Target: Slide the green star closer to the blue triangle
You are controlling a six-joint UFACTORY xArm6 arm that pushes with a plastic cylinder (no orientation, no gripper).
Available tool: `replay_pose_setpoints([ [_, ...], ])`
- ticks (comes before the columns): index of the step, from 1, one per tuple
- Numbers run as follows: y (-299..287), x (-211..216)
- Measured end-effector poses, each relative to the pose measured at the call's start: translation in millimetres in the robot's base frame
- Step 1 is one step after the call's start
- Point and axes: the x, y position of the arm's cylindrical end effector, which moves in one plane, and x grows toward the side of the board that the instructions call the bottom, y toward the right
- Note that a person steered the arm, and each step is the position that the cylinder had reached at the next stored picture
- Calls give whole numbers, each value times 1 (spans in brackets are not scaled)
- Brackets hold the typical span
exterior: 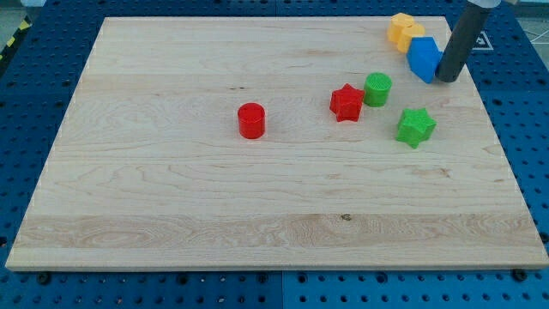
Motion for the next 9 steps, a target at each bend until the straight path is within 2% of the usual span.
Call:
replay_pose_setpoints([
  [2, -8, 0],
  [3, 17, 10],
  [5, 32, 103],
  [6, 20, 155],
  [7, -18, 179],
  [9, -98, 165],
])
